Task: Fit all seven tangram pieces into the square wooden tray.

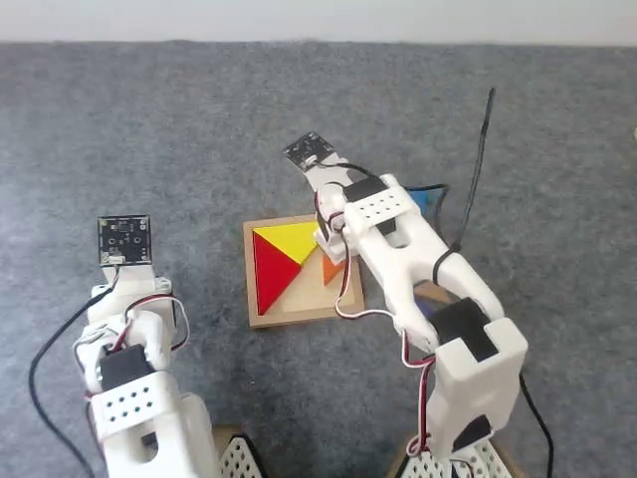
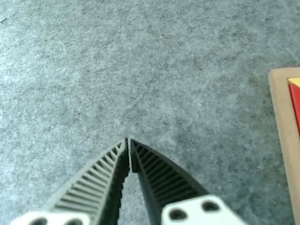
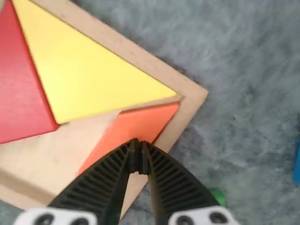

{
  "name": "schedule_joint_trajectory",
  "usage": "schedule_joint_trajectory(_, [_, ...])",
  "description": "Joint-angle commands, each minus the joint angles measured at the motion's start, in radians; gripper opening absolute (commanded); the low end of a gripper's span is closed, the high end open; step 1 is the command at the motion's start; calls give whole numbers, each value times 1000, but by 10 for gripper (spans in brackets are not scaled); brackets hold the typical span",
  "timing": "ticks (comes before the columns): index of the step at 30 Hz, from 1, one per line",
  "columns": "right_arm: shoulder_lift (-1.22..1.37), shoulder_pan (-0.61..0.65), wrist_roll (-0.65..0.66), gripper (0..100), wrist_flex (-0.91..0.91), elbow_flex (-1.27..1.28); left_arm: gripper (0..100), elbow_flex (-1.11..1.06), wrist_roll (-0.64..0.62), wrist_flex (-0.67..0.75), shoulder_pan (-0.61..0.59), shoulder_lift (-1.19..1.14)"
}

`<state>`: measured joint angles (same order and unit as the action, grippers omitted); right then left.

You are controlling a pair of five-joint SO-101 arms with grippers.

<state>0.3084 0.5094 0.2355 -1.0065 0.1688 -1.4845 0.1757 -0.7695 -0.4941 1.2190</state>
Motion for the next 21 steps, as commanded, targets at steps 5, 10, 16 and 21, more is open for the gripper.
schedule_joint_trajectory(5, [-4, -35, 14, 8, 19, -81, 12, 48, 11, 2, -3, -3])
schedule_joint_trajectory(10, [-4, -45, 14, 8, 19, -112, 12, 48, 11, 2, -3, -3])
schedule_joint_trajectory(16, [-45, -38, 14, 8, -15, -123, 12, 48, 11, 2, -3, -3])
schedule_joint_trajectory(21, [-104, 24, 6, 8, -136, -107, 12, 48, 11, 2, -3, -3])
